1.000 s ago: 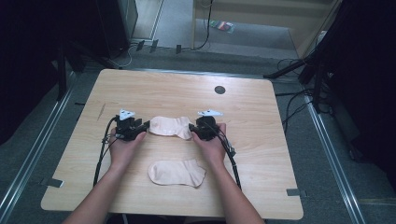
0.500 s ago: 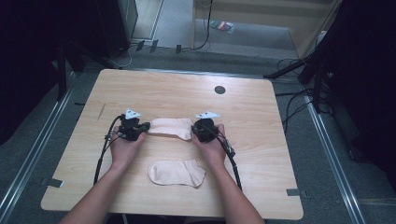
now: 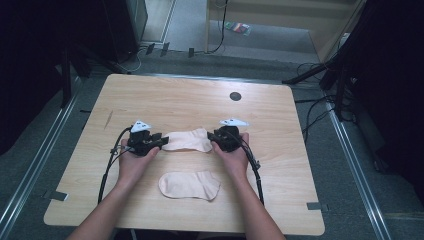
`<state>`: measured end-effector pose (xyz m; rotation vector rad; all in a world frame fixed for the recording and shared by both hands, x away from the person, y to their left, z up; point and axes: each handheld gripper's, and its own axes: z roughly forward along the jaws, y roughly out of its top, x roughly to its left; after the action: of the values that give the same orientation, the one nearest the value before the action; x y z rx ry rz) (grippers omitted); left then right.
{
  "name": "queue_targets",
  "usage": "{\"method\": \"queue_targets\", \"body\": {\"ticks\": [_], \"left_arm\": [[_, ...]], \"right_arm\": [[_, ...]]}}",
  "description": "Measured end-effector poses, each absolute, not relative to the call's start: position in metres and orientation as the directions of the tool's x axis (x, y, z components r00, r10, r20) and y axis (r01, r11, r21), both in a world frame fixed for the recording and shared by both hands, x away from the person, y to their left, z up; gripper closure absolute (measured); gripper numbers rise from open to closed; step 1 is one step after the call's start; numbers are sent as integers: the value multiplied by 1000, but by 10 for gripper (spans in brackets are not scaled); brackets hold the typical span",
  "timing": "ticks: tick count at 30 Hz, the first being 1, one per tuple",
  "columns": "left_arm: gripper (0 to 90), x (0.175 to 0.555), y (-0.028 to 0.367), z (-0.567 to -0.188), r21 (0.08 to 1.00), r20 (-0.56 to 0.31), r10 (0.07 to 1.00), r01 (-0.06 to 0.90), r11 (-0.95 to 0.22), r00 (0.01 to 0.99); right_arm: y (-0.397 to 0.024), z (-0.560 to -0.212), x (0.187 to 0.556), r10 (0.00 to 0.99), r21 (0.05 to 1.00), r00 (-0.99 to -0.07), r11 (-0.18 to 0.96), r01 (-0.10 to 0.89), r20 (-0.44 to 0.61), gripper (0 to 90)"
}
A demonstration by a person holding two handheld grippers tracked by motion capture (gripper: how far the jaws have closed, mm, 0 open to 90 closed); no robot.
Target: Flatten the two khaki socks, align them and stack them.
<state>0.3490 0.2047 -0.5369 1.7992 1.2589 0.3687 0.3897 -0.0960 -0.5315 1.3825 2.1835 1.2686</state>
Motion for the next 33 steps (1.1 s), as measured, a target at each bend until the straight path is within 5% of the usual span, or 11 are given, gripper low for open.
{"method": "queue_targets", "body": {"ticks": [4, 9, 15, 18, 24, 33], "left_arm": [[511, 353, 207, -537, 777, -269, 881, 629, -42, 390], [571, 353, 202, -545, 755, -227, 891, 649, -94, 393], [596, 353, 196, -547, 752, -198, 898, 649, -118, 394], [638, 352, 193, -549, 749, -177, 903, 648, -134, 391], [874, 351, 191, -549, 751, -168, 893, 641, -160, 419], [895, 345, 195, -536, 779, -182, 876, 609, -149, 447]], "right_arm": [[-101, -528, 390, 837, 779, -494, 140, 611, 236, 603], [-100, -535, 391, 843, 760, -495, 177, 625, 211, 594], [-95, -542, 388, 837, 758, -514, 210, 618, 187, 666], [-94, -544, 388, 842, 754, -514, 228, 616, 165, 708], [-90, -546, 385, 840, 750, -526, 258, 609, 137, 854], [-96, -535, 381, 841, 766, -511, 208, 608, 177, 877]]}}
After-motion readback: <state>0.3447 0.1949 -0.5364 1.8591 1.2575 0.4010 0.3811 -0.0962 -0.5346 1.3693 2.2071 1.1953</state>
